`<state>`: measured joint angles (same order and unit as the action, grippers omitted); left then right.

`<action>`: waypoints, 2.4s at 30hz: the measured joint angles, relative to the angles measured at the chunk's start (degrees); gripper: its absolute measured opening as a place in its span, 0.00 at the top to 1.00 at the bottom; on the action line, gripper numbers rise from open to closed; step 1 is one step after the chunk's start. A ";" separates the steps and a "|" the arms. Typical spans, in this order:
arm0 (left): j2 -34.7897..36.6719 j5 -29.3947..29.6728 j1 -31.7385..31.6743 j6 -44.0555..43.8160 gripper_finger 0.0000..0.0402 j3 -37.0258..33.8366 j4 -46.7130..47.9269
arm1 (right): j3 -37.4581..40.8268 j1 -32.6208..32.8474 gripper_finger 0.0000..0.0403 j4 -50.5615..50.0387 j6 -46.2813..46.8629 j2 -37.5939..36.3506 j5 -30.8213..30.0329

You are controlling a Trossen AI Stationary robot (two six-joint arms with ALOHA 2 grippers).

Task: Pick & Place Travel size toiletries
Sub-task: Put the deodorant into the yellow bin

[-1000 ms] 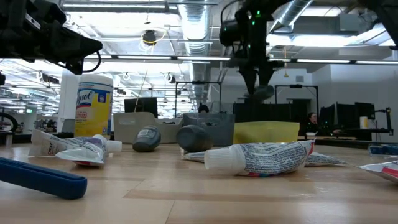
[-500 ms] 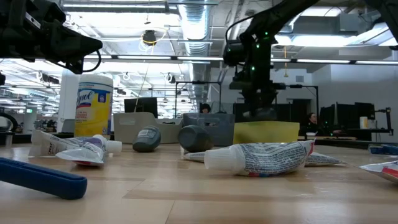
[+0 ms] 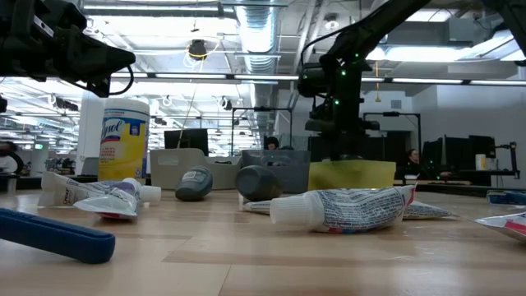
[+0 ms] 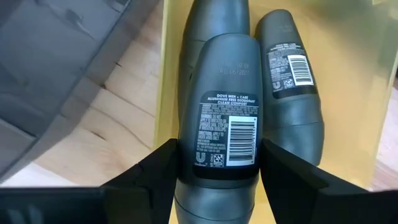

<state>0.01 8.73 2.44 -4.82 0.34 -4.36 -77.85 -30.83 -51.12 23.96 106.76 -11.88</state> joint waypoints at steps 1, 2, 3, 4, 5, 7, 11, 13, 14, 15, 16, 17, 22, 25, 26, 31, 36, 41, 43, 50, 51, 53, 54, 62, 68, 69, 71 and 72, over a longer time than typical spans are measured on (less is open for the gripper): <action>0.00 0.00 0.00 0.00 0.98 0.00 0.00 | 0.11 0.00 0.53 0.10 -0.09 0.00 0.00; 0.00 0.00 0.00 0.00 0.98 0.00 -0.02 | 0.18 0.00 0.53 0.10 -0.24 0.00 0.00; 0.00 0.00 0.00 0.00 0.98 0.00 -0.02 | 0.20 0.00 0.52 0.08 -0.47 0.00 0.00; 0.00 0.00 0.00 0.00 0.98 0.00 -0.02 | 0.22 0.00 0.52 0.13 -0.61 0.00 -0.02; 0.00 0.00 0.00 0.00 0.98 0.00 -0.02 | 0.22 0.00 0.51 0.29 -0.61 0.00 -0.02; 0.00 -0.01 0.00 0.00 0.98 0.00 -0.02 | 0.22 0.00 0.50 0.79 -0.61 0.00 -0.04; 0.00 0.00 0.00 0.00 0.98 0.00 -0.02 | 0.22 -0.06 0.47 0.95 -0.61 0.00 -0.05; 0.00 0.00 0.00 0.00 0.98 0.00 -0.02 | 0.22 -0.07 0.45 0.95 -0.61 0.00 -0.06; 0.00 0.00 0.00 0.00 0.98 0.00 -0.02 | 0.22 -0.07 0.44 0.94 -0.61 0.00 -0.04; 0.00 -0.01 0.00 0.00 0.98 0.00 -0.02 | 0.22 -0.07 0.44 0.91 -0.61 0.00 -0.04; 0.00 -0.02 0.00 0.00 0.98 0.00 -0.02 | 0.22 -0.07 0.43 0.78 -0.61 0.00 -0.02; 0.00 0.00 0.00 0.00 0.98 0.00 -0.02 | 0.20 -0.07 0.43 0.58 -0.61 0.00 -0.02; 0.00 -0.01 0.00 0.00 0.98 0.00 -0.04 | -2.36 0.06 0.43 -3.51 -0.61 0.04 -0.02; 0.00 -0.02 0.00 0.00 0.98 0.00 -0.06 | -5.50 0.61 0.43 -7.18 -0.57 0.04 -0.01; 0.00 -0.02 0.00 0.00 0.98 0.00 -0.06 | -7.08 1.05 0.43 -8.71 -0.40 0.04 -0.02; 0.00 0.00 0.00 0.00 0.98 0.00 -0.13 | -17.06 6.09 0.43 -16.20 7.26 0.04 0.05; 0.00 -0.01 0.00 0.00 0.98 0.00 -0.24 | -23.87 16.01 0.43 -15.44 19.43 0.03 1.02; 0.00 -0.02 0.00 0.00 0.98 0.00 -0.34 | -23.90 25.09 0.43 -12.02 33.59 0.30 -1.71; 0.00 -0.01 0.00 0.00 0.98 0.00 -0.42 | -23.98 28.00 0.43 -11.20 38.75 1.29 -3.03; 0.00 -0.02 0.00 0.00 0.98 0.00 -0.54 | -23.60 35.60 0.42 -6.36 48.70 6.94 -4.39; 0.00 -0.06 0.00 0.00 0.98 0.00 -0.65 | -24.06 36.27 0.41 -2.72 49.97 8.24 -4.18; -0.10 0.00 0.00 0.00 0.98 0.00 -1.36 | -23.60 37.32 0.38 -4.08 51.20 9.97 -3.09; -0.09 0.00 0.00 0.00 0.98 0.00 -1.34 | -23.66 37.89 0.37 -2.32 51.82 11.45 -2.53; -0.02 -0.02 0.00 -0.02 0.98 0.00 -4.05 | -25.37 39.90 0.31 -1.16 57.46 19.49 1.32; -0.02 -0.03 0.00 -0.01 0.98 0.00 -6.59 | -28.54 39.98 0.31 -1.45 58.64 23.01 1.33; -0.02 -0.01 0.02 -0.02 0.98 0.00 -6.90 | -28.90 39.87 0.31 -1.97 58.64 23.58 1.33; -0.02 -0.04 0.01 -0.01 0.98 0.00 -6.82 | -29.82 39.77 0.31 -2.63 58.78 24.86 1.38; -0.02 -0.02 0.00 -0.02 0.98 0.00 -7.09 | -30.31 39.57 0.31 -2.97 59.06 25.42 1.43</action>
<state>-0.01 8.71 2.44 -4.84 0.34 -11.45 -108.16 8.74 -54.09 83.03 132.18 -10.45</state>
